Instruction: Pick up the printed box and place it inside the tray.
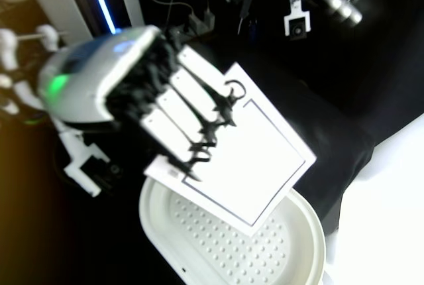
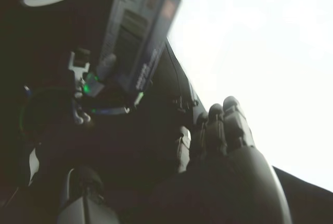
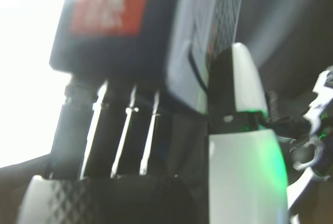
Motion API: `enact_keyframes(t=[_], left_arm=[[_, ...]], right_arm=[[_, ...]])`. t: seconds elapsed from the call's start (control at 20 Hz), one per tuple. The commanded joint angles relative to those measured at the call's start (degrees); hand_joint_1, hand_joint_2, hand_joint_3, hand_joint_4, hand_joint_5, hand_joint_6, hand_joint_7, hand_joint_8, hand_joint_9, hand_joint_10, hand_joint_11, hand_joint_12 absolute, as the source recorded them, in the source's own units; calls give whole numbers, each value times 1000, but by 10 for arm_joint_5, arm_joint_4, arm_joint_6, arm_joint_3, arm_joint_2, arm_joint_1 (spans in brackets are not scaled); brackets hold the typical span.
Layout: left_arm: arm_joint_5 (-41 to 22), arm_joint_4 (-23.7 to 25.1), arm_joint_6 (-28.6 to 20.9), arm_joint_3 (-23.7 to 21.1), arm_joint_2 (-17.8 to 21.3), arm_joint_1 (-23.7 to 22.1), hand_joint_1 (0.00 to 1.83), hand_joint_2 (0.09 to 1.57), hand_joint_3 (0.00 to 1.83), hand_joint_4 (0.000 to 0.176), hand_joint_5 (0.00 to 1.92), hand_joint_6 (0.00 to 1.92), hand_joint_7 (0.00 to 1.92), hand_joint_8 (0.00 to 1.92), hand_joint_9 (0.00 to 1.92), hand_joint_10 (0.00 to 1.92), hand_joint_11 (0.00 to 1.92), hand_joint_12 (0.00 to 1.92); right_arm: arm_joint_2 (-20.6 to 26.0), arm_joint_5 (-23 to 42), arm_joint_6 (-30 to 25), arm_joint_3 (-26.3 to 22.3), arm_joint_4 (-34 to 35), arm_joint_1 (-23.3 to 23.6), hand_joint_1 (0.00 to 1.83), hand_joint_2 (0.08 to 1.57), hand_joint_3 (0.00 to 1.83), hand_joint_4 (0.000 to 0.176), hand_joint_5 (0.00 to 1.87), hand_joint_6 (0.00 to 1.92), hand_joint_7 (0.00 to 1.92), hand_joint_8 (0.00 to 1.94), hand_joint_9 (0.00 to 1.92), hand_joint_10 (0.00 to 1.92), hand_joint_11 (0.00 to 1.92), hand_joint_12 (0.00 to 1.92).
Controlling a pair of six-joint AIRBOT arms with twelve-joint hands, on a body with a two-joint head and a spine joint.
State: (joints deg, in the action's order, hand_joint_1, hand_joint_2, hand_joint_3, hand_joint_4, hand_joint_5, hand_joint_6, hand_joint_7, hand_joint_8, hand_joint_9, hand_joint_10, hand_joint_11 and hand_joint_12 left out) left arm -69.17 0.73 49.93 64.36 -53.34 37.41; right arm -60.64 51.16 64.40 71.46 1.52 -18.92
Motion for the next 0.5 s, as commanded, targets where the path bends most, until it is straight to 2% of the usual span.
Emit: enact_keyframes(t=[0.0,0.15,0.2,0.3,0.35,0.4,0.45], left_arm=[[-73,-11,-2,1,2,-5,191,903,4,176,0,0,0,0,0,0,0,0],[-74,-10,-2,-2,3,-4,202,909,5,176,4,1,0,0,0,0,0,0],[-74,-10,-2,-2,3,-3,202,919,9,176,0,0,0,0,0,0,0,0],[-77,-10,-3,-3,3,1,242,892,0,176,0,0,17,7,0,0,0,0],[-81,-9,-4,-5,3,3,219,888,0,176,0,0,22,8,0,0,0,0],[-88,-8,-4,-7,3,4,150,908,4,176,0,0,4,1,0,0,0,0],[-93,-7,-4,-9,4,5,117,921,9,176,0,0,0,0,0,0,0,0]], right_arm=[[6,66,13,1,3,11,1249,1111,0,0,963,809,1067,1130,1249,1277,1185,1693],[10,48,46,-5,3,18,1268,1110,0,0,953,807,1051,1146,1171,1218,1083,1643],[10,44,57,-7,3,18,1188,1102,0,0,995,914,1042,1317,1154,1502,1113,1813],[10,21,76,-6,3,19,1171,1097,0,0,1013,927,1046,1569,1173,1776,1194,1917],[10,9,90,-6,6,20,1174,1092,0,0,1023,910,1052,1477,1192,1679,1190,1895],[10,1,103,-5,14,21,1250,1111,0,0,988,752,1034,1254,1162,1392,1139,1660],[10,-2,112,-5,19,21,1271,1087,0,0,1005,746,1097,1047,1039,1091,950,1513]])
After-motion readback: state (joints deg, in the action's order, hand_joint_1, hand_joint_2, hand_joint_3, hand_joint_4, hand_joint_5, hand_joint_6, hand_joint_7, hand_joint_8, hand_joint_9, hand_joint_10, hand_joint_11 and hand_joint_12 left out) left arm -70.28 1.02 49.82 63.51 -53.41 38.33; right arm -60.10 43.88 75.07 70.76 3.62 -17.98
